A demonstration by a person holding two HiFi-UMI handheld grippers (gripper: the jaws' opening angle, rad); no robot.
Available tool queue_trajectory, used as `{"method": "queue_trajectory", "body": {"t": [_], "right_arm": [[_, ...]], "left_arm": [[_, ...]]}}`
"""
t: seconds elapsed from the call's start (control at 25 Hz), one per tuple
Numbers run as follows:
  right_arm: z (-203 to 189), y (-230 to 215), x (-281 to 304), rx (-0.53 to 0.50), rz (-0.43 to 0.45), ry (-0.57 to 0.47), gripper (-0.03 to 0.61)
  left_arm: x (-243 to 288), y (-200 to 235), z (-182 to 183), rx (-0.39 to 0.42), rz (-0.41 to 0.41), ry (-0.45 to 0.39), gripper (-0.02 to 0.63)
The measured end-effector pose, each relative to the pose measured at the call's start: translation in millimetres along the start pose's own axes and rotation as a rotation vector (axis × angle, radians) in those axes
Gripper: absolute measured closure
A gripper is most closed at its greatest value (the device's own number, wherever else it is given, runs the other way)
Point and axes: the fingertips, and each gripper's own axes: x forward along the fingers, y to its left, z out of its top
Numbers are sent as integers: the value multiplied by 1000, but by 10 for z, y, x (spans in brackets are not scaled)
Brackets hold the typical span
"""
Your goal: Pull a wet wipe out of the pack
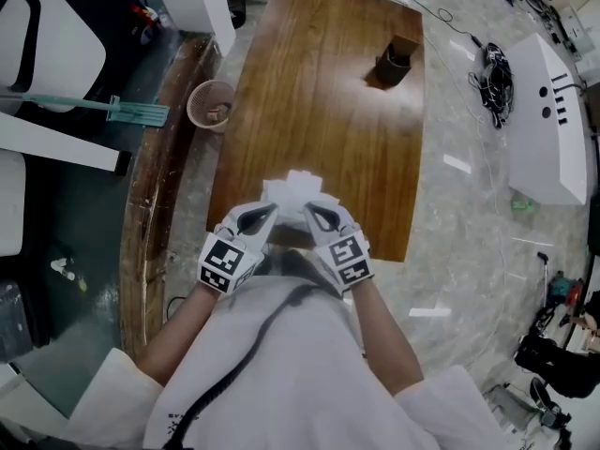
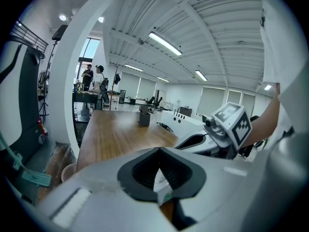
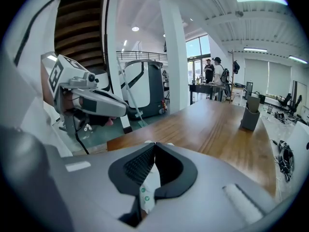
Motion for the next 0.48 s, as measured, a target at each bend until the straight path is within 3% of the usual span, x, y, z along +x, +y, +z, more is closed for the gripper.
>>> {"method": "queue_trajectory", "body": {"t": [0.48], "right_arm": [[190,27,-262,55,-81,-83,568]], "left_arm": [[119,-101,190,46,-88,-26,607]]}}
